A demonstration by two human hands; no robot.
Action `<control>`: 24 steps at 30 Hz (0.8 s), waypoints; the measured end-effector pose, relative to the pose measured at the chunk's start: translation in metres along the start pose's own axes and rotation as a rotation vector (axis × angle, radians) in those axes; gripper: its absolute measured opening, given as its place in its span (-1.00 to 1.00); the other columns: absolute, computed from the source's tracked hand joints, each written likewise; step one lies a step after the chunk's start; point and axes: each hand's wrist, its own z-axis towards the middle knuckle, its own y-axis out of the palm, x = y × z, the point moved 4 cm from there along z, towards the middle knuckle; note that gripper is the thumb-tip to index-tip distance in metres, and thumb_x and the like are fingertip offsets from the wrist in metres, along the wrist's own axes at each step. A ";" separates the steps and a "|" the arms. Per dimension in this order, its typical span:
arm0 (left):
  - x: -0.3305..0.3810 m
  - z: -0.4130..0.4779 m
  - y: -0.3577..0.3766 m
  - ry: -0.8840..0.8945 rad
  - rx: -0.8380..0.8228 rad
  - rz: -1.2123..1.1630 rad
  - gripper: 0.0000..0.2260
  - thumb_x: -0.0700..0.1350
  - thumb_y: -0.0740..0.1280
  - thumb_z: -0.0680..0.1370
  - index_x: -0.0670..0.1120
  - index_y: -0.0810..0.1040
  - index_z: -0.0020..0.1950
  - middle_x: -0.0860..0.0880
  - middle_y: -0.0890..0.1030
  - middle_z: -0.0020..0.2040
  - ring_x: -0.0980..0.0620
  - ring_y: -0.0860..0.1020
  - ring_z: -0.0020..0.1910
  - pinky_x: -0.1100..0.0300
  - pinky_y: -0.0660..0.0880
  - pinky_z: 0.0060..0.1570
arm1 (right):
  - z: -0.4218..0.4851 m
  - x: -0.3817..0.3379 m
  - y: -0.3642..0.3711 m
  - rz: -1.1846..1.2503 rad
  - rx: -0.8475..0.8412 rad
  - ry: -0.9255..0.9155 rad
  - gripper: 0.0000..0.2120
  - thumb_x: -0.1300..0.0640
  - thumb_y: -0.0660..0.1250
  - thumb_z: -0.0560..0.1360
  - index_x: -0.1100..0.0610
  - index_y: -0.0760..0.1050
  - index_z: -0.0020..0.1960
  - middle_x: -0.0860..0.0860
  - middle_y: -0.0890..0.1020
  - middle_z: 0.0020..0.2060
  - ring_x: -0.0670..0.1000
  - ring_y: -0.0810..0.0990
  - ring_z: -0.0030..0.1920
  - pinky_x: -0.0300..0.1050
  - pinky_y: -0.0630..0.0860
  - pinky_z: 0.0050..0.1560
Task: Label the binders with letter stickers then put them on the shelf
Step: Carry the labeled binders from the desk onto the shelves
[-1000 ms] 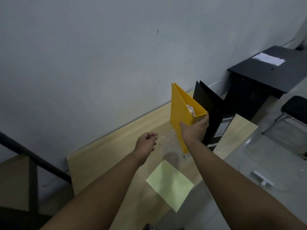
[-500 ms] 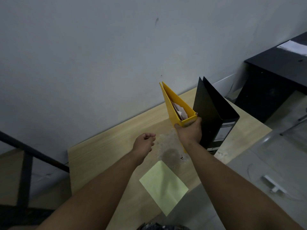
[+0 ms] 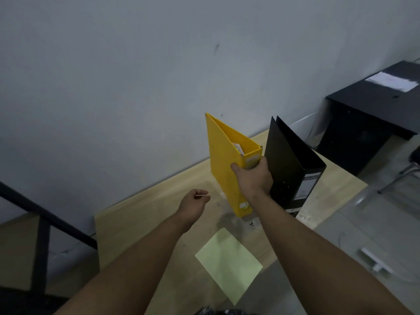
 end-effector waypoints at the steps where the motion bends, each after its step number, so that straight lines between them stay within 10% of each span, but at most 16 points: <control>1: -0.002 0.001 -0.009 -0.017 0.009 0.006 -0.78 0.02 0.41 0.65 -0.02 0.59 0.25 -0.05 0.63 0.20 -0.02 0.59 0.10 0.02 0.57 0.17 | -0.004 -0.009 0.000 0.013 0.001 -0.018 -0.44 -0.25 0.62 0.38 -0.06 0.44 0.19 -0.10 0.62 -0.01 0.14 0.63 0.03 0.05 0.54 -0.02; 7: -0.015 0.002 -0.068 -0.177 0.028 -0.025 -0.58 0.30 0.24 0.67 -0.06 0.46 0.15 -0.11 0.48 0.01 -0.08 0.49 -0.10 0.01 0.42 0.08 | -0.040 -0.070 0.004 0.099 0.010 -0.121 -0.52 -0.39 0.55 0.36 -0.10 0.53 0.06 -0.21 0.61 -0.12 0.00 0.62 -0.06 0.05 0.58 0.03; 11: -0.030 -0.003 -0.098 -0.210 -0.057 -0.202 -0.14 0.51 0.07 0.58 -0.08 0.28 0.65 -0.17 0.45 0.55 -0.24 0.48 0.43 -0.19 0.42 0.34 | -0.072 -0.112 0.012 0.195 0.036 -0.149 -0.53 -0.41 0.53 0.35 -0.11 0.57 0.04 -0.21 0.65 -0.10 -0.05 0.64 -0.04 0.04 0.58 0.07; 24: -0.041 -0.056 -0.155 0.050 -0.130 -0.739 -0.24 0.51 0.15 0.50 0.12 0.42 0.58 -0.08 0.65 0.38 -0.18 0.70 0.21 -0.14 0.64 0.10 | -0.201 -0.169 0.029 0.234 0.014 -0.399 -0.44 -0.50 0.46 0.37 -0.21 0.47 0.21 -0.24 0.66 0.03 -0.13 0.67 0.04 0.15 0.68 0.10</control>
